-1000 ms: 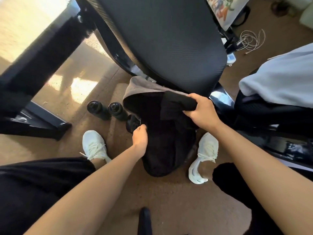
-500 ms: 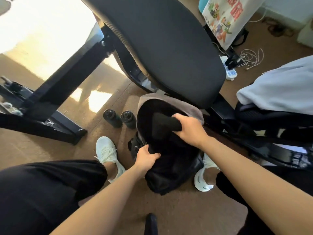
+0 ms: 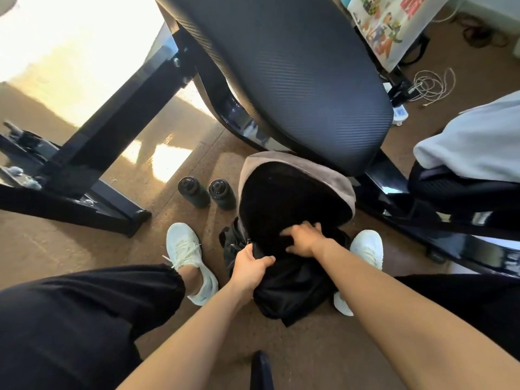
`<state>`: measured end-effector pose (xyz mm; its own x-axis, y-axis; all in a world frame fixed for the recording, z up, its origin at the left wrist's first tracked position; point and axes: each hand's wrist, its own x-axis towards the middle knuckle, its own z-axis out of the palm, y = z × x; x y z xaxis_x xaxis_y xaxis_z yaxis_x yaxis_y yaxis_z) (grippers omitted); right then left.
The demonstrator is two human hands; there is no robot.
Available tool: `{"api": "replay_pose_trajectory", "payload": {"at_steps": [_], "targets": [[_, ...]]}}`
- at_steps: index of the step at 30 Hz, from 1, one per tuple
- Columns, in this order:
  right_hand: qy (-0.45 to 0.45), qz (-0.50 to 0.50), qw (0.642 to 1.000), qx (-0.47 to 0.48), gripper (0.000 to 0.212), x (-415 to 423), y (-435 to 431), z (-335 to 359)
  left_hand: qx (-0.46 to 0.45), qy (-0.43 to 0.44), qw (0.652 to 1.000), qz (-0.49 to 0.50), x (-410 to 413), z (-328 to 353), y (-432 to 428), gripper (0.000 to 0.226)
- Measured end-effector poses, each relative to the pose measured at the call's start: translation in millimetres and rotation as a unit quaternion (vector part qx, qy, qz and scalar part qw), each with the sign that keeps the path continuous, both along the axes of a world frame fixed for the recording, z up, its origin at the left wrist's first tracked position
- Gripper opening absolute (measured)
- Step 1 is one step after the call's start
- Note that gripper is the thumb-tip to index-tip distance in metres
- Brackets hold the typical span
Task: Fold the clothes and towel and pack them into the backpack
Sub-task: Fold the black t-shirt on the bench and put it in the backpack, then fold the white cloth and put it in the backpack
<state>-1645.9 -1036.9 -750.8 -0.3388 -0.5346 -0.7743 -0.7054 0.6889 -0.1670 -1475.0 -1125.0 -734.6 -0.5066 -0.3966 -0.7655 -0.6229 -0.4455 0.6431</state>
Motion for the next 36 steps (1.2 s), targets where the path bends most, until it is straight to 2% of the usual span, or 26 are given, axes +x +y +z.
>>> {"api": "replay_pose_trajectory", "payload": {"at_steps": [3, 5, 6, 8, 9, 10, 11, 13, 15, 17, 19, 23, 27, 29, 30, 33, 36], "targets": [[0.028, -0.021, 0.996, -0.086, 0.045, -15.1, 8.7, 13.7, -0.008, -0.012, 1.000, -0.007, 3.5, -1.0, -1.0, 0.043], [0.092, -0.035, 0.969, -0.226, 0.028, -20.9, 18.5, 27.7, -0.013, -0.016, 1.000, -0.005, 6.2, -3.2, -1.9, 0.042], [0.153, -0.030, 0.936, -0.315, 0.018, -22.7, 24.5, 34.2, -0.011, -0.014, 1.000, -0.005, 6.8, -3.1, -2.0, 0.042], [0.296, 0.009, 0.837, -0.460, 0.013, -24.0, 31.3, 48.4, -0.013, -0.021, 1.000, -0.009, 7.6, -1.1, -2.1, 0.043], [0.346, 0.013, 0.804, -0.483, 0.019, -26.2, 30.6, 56.9, -0.015, -0.026, 0.999, -0.012, 7.2, 0.2, -2.2, 0.042], [0.383, -0.005, 0.793, -0.474, 0.031, -30.0, 27.5, 64.9, -0.017, -0.028, 0.999, -0.014, 7.3, 0.3, -2.0, 0.042], [0.407, -0.034, 0.799, -0.441, 0.047, -36.2, 23.1, 70.1, -0.018, -0.032, 0.999, -0.018, 6.9, 3.1, -1.8, 0.042], [0.411, -0.092, 0.837, -0.350, 0.068, -52.2, 13.1, 75.7, -0.020, -0.042, 0.999, -0.028, 6.6, 6.4, -1.2, 0.041], [0.376, -0.118, 0.868, -0.301, 0.059, -67.9, 1.6, 79.9, -0.015, -0.051, 0.998, -0.035, 5.5, 10.6, -1.7, 0.037], [0.347, -0.132, 0.877, -0.304, 0.036, -79.1, -6.8, 88.9, -0.009, -0.069, 0.997, -0.033, 1.3, 17.1, -1.2, 0.031], [0.320, -0.143, 0.871, -0.345, 0.023, -86.8, -6.6, 103.0, 0.016, -0.100, 0.995, -0.006, -6.4, 24.9, -0.8, 0.025], [0.246, -0.211, 0.840, -0.436, 0.021, -96.6, 16.4, 144.2, 0.099, -0.172, 0.979, 0.045, -24.9, 46.4, -9.9, 0.027], [0.271, -0.267, 0.769, -0.515, 0.021, -104.3, 39.6, 179.3, 0.136, -0.164, 0.977, 0.024, -46.8, 77.2, -21.6, 0.022], [0.281, -0.283, 0.755, -0.520, 0.023, -107.6, 42.3, 186.6, 0.145, -0.146, 0.978, 0.025, -59.0, 92.2, -28.8, 0.011], [0.284, -0.291, 0.767, -0.497, 0.024, -110.0, 41.3, 187.6, 0.163, -0.130, 0.977, 0.047, -64.8, 98.6, -31.6, 0.009], [0.256, -0.271, 0.855, -0.360, 0.029, -112.2, 41.2, 183.9, 0.205, -0.106, 0.961, 0.150, -75.7, 107.3, -32.8, 0.027], [0.200, -0.255, 0.896, -0.304, 0.029, -106.2, 51.4, 178.8, 0.218, -0.062, 0.956, 0.187, -82.0, 115.2, -22.7, 0.021]]}}
